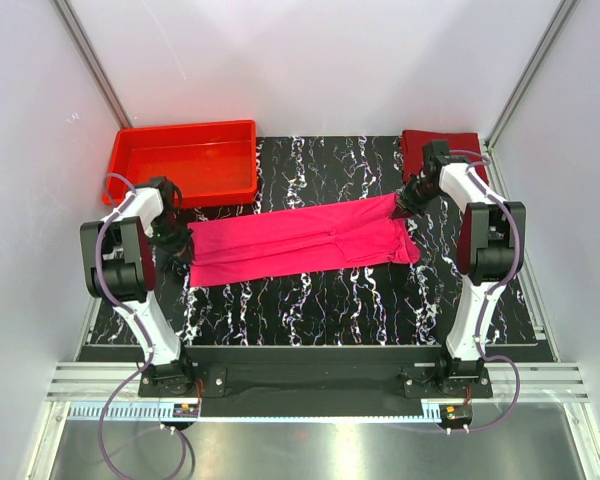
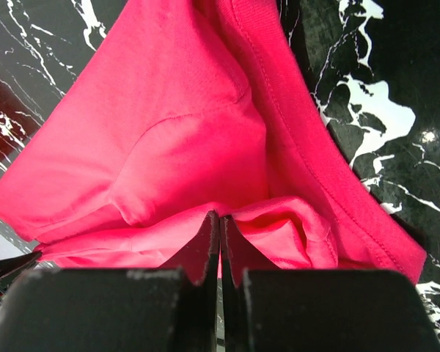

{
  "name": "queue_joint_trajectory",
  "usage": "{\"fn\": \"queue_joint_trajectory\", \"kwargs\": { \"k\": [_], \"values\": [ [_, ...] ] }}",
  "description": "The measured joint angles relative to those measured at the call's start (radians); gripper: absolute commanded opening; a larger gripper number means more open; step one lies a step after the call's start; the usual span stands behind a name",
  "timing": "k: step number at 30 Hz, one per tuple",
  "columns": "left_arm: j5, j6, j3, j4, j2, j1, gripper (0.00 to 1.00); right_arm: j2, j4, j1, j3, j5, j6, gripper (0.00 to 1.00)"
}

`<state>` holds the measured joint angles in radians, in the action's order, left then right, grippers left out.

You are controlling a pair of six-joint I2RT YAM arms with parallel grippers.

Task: Fold and stack the t-shirts
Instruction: Fold the tshirt

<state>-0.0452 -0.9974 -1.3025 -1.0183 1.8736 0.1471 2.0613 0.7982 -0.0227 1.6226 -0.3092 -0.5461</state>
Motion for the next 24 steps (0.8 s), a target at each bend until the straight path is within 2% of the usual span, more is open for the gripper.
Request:
{"fn": "queue_joint_trajectory", "kwargs": {
  "k": [5, 7, 8, 11, 12, 14, 15, 16, 18, 19, 24],
  "values": [
    [0.0, 0.0, -0.01, -0.002, 0.011, 0.0, 0.01, 0.015, -0.001, 0.001, 0.002, 0.0, 0.0, 0.0],
    [0.0, 0.0, -0.014, -0.001, 0.014, 0.0, 0.05, 0.02, 0.0, 0.003, 0.002, 0.001, 0.0, 0.0],
    [0.0, 0.0, -0.016, -0.002, 0.015, 0.0, 0.07, 0.022, -0.001, 0.003, 0.002, 0.001, 0.0, 0.0],
    [-0.001, 0.004, -0.029, -0.003, 0.023, 0.0, 0.23, 0.027, 0.0, 0.005, 0.005, 0.001, 0.0, 0.02],
    [-0.001, 0.005, -0.033, -0.004, 0.024, 0.0, 0.35, 0.033, -0.001, 0.005, 0.01, 0.001, 0.002, 0.09],
    [-0.003, 0.008, -0.04, -0.007, 0.024, 0.0, 0.5, 0.052, 0.015, 0.005, 0.038, 0.005, 0.013, 0.2],
    [-0.005, 0.01, -0.042, -0.009, 0.022, 0.0, 0.56, 0.064, 0.021, 0.006, 0.06, 0.012, 0.024, 0.33],
    [-0.008, 0.011, -0.043, -0.01, 0.018, 0.0, 0.67, 0.068, 0.026, 0.006, 0.076, 0.021, 0.032, 0.38],
    [-0.021, 0.019, -0.043, -0.018, -0.005, 0.001, 0.73, 0.068, 0.056, 0.006, 0.11, 0.044, 0.063, 0.47],
    [-0.032, 0.026, -0.042, -0.022, -0.029, 0.001, 0.75, 0.066, 0.07, 0.005, 0.131, 0.06, 0.076, 0.54],
    [-0.093, 0.108, -0.043, -0.027, -0.22, -0.024, 0.75, 0.024, 0.124, -0.048, 0.172, 0.113, 0.14, 0.58]
  ]
}}
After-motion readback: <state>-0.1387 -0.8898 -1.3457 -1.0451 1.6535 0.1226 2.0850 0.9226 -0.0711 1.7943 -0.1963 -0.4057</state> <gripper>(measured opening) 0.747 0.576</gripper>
